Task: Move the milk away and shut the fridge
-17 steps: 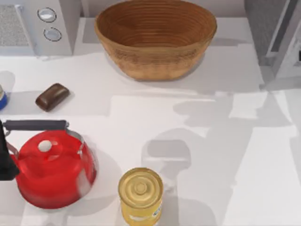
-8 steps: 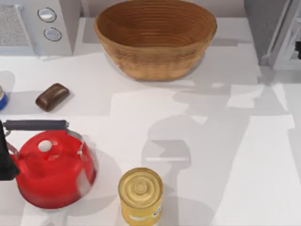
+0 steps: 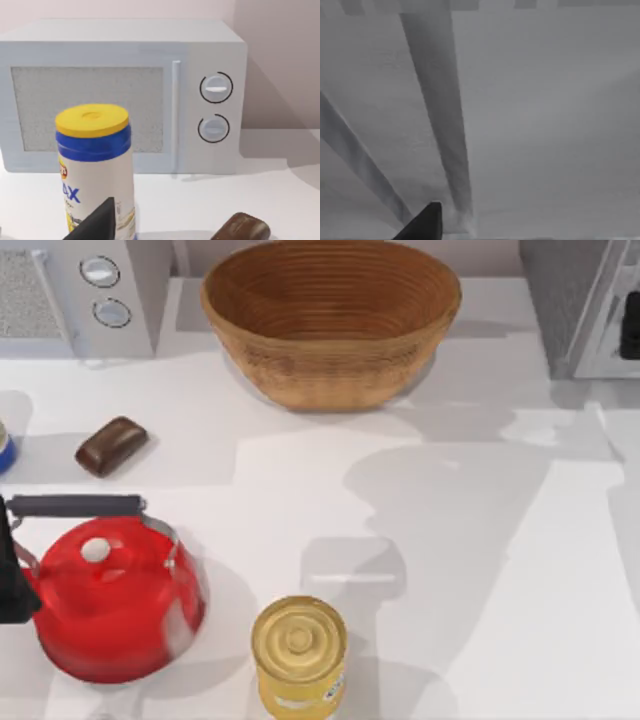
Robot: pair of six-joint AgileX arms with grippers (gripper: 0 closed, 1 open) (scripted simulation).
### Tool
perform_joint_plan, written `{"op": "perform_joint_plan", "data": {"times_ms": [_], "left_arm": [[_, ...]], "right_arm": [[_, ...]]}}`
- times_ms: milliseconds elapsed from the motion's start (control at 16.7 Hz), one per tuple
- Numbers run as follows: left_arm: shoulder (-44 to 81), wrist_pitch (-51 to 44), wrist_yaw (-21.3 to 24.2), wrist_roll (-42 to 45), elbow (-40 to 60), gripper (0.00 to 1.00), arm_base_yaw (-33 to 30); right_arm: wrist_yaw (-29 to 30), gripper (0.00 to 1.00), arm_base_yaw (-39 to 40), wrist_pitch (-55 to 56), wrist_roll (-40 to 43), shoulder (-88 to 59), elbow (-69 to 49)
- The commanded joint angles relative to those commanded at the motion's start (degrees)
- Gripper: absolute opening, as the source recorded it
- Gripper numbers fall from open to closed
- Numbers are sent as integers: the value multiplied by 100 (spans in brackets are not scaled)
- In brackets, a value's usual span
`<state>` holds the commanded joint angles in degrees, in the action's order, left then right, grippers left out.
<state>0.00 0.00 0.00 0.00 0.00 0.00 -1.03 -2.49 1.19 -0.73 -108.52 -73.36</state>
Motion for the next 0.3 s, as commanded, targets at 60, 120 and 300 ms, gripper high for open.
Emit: {"op": "perform_joint_plan", "data": {"times_ms": [60, 120, 300], "left_arm": [[0, 0, 0, 0, 0, 100, 0], [0, 0, 0, 0, 0, 100, 0], [0, 0, 0, 0, 0, 100, 0]], "right_arm": [[4, 100, 1, -32, 1, -159, -219], [7, 100, 3, -71, 1, -301, -389], [3, 100, 19, -139, 6, -458, -554]]}}
